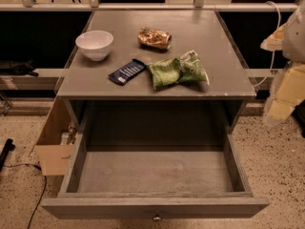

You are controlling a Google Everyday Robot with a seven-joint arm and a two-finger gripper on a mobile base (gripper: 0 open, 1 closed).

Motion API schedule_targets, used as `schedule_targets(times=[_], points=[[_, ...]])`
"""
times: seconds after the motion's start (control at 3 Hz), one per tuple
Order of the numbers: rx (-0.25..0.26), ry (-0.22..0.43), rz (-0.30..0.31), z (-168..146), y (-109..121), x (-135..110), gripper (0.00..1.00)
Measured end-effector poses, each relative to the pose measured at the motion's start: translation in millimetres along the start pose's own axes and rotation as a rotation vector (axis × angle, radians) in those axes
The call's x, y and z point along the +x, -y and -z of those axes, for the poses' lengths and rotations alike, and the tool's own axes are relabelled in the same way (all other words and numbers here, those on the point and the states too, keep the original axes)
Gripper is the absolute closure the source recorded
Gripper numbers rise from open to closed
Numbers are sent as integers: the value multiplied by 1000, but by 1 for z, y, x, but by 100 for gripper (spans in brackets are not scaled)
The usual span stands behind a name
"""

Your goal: Place green jalapeno chip bag into top drawer

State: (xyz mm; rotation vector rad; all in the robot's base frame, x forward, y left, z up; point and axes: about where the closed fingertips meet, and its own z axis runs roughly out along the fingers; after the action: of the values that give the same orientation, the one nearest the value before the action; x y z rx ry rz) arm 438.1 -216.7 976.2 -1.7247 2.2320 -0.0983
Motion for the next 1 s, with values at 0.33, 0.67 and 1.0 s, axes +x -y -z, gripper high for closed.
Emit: schedule_targets(times=[0.33, 0.67, 1.0], points=[[18, -4, 0, -1, 4, -5, 0], [16, 2, -6, -10, 13, -12, 0], [-42, 107, -24, -33, 42, -43, 0]])
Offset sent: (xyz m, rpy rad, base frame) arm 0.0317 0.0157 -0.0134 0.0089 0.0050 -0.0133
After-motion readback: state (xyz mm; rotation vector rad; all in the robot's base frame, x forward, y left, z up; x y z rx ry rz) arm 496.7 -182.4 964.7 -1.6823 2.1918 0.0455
